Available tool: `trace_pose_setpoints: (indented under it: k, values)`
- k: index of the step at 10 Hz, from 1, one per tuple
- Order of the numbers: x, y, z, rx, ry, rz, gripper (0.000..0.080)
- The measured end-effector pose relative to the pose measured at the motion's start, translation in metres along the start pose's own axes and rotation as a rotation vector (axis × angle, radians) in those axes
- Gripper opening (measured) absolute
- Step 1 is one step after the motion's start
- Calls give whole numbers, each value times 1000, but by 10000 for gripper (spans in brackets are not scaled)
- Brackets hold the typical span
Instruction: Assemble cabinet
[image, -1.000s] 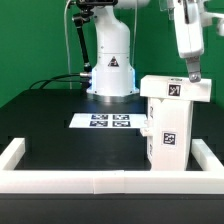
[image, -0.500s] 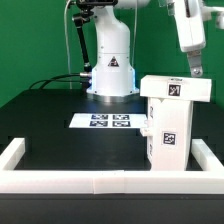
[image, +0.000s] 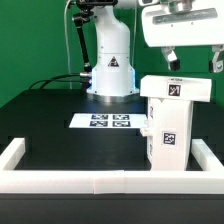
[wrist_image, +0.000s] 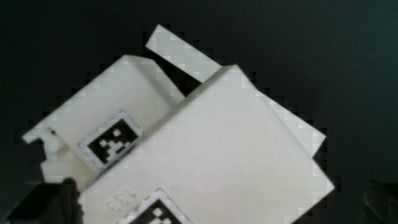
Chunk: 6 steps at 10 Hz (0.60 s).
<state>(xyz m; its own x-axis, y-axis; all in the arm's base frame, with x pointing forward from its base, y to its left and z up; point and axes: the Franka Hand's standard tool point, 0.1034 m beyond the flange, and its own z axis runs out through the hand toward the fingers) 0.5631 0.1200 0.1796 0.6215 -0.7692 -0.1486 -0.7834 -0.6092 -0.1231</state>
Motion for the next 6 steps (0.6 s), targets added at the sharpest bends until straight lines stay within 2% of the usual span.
trace_pose_setpoints:
  k: [3,4,5,6]
  values:
    - [0,0,0,-2,1,-217,797]
    - [0,1,2,-33,32,-397,797]
    - [0,1,3,-48,48,-587,797]
    - [0,1,3,-52,45,-718,797]
